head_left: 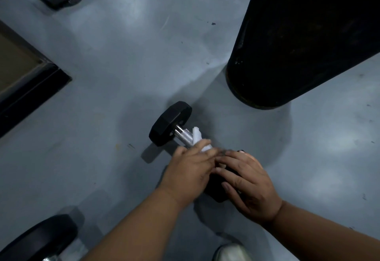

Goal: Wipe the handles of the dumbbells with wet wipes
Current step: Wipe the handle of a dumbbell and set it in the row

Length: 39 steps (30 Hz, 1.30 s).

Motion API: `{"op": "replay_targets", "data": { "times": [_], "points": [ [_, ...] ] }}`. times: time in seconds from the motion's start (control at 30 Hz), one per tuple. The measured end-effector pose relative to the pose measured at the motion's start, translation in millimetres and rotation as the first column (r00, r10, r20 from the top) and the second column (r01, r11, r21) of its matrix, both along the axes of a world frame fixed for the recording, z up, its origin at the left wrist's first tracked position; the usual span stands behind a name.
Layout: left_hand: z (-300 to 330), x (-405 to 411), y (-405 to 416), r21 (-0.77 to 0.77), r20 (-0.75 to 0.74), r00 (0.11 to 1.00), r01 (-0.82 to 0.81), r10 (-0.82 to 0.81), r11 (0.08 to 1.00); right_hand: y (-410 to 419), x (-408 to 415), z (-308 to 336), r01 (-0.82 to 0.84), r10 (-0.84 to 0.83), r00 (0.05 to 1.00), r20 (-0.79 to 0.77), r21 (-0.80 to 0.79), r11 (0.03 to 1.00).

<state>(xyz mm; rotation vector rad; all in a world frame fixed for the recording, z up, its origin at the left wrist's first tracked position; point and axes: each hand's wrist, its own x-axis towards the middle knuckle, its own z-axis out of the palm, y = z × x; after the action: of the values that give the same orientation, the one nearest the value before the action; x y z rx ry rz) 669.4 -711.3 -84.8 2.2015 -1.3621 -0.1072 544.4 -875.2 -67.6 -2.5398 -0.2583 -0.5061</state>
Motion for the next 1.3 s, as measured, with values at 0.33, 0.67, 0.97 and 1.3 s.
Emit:
{"op": "replay_targets", "data": {
  "times": [0.33, 0.67, 0.97, 1.3],
  "points": [
    [-8.0, -18.3, -0.7, -0.109, -0.139, 0.988, 0.052, -0.067, 0.993, -1.6, 1.8, 2.1, -0.018, 0.017, 1.000, 0.010, 0.015, 1.000],
    [-12.6, 1.3, -10.9, -0.137, -0.228, 0.922, -0.347, 0.312, 0.928, -9.6, 5.4, 0.8, -0.031, 0.030, 1.000, 0.004, 0.102, 0.994],
    [-0.9, 7.0, -41.3, -0.077, -0.187, 0.976, -0.130, 0.114, 0.988, -45.9, 17.3, -1.6, 0.264, -0.249, 0.964, -0.095, 0.212, 0.941],
    [9.7, 11.0, -39.7, -0.043, -0.271, 0.907, -0.346, 0.322, 0.937, -15.8, 24.7, 2.6, 0.228, -0.228, 0.973, -0.012, 0.115, 0.967]
  ]
}}
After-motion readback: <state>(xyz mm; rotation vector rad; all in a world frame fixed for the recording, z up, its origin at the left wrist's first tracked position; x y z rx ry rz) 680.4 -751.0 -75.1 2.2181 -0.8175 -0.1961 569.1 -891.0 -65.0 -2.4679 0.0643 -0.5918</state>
